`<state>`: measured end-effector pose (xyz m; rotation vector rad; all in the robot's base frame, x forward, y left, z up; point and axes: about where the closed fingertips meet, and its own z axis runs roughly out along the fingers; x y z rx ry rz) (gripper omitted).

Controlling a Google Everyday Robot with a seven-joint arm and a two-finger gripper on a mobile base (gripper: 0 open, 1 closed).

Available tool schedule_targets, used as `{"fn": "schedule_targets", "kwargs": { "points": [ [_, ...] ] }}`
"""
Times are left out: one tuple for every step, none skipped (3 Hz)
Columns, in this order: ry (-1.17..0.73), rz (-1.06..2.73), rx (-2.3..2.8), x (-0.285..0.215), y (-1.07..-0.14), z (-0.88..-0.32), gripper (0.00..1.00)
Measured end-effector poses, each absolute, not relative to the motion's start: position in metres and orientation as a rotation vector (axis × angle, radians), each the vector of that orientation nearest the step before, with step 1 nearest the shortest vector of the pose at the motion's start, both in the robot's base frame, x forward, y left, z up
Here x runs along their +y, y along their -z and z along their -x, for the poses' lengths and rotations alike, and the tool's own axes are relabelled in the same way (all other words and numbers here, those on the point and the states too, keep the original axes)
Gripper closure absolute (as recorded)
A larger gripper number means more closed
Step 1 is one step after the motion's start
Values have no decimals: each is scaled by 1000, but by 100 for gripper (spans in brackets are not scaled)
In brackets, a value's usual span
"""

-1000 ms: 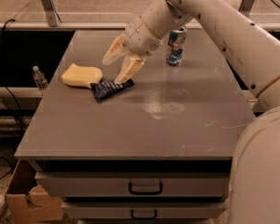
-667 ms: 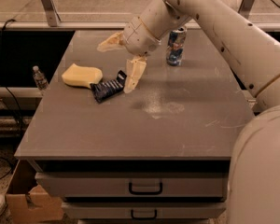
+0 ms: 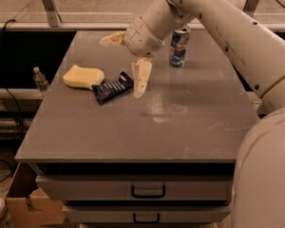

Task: Move rxbar blueberry near sponge

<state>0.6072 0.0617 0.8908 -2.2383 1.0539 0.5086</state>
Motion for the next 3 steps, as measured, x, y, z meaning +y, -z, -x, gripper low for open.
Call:
{"fn": "schedule_targets", "kwargs": {
  "points": [
    [-480, 2246, 1177, 32, -892, -596, 0],
    [-453, 2206, 1327, -10, -890, -580, 0],
    [-454, 2201, 1342, -15, -888, -578, 0]
  ]
}}
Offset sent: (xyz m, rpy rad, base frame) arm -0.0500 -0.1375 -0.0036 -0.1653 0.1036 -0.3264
